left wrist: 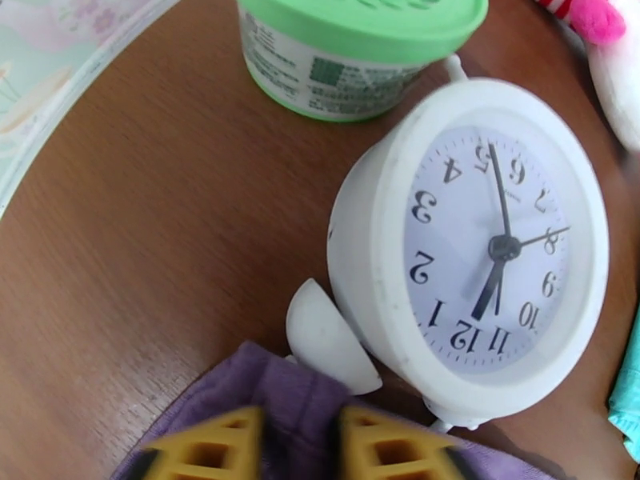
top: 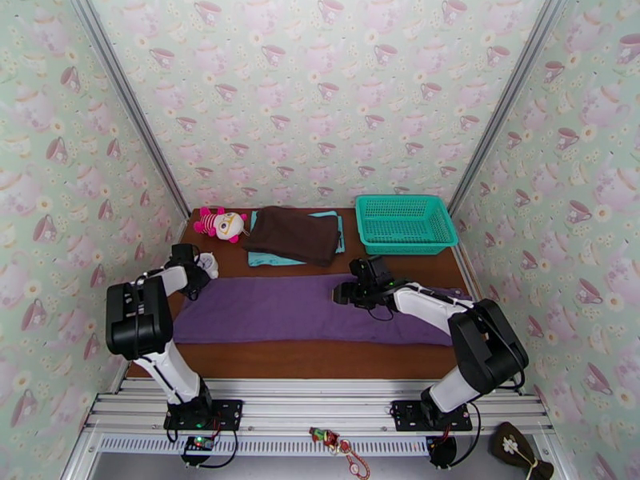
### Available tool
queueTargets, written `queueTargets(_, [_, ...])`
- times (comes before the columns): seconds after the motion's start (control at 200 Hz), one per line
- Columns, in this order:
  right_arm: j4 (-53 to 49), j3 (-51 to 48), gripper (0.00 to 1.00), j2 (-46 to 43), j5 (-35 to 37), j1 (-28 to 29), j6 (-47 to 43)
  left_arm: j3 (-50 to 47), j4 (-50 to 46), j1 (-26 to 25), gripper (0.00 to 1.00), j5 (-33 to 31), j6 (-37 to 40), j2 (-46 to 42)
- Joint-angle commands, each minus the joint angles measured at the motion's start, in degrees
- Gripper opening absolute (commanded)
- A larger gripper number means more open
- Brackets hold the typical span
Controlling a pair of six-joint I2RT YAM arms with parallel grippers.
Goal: Fold and stack the trousers
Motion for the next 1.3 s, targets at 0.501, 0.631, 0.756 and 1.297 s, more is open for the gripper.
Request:
queueTargets(0.501, [3.21,-4.05,0.74,-3.23,-1.17,0.57,-1.30,-4.98,2.48,-0.06,0.00,-6.86,1.63,-12.11])
queueTargets(0.631, [3.95,-4.02,0.73,-2.87,-2.00,0.53,-1.34,-4.34,2.73,-0.06,0.00,-7.44,1.66,-11.97])
queueTargets(0.756, [4.51,-3.78,0.74,-1.96,-2.58,0.53,-1.56,-2.78,2.44,-0.09,0.00,-7.42,2.16,-10.59])
queueTargets(1.297, [2.48,-0.87,0.73,-1.96,1.09,4.40,-5.03,-4.32,-7.95,0.11,0.51,-12.67,3.33,-14.54])
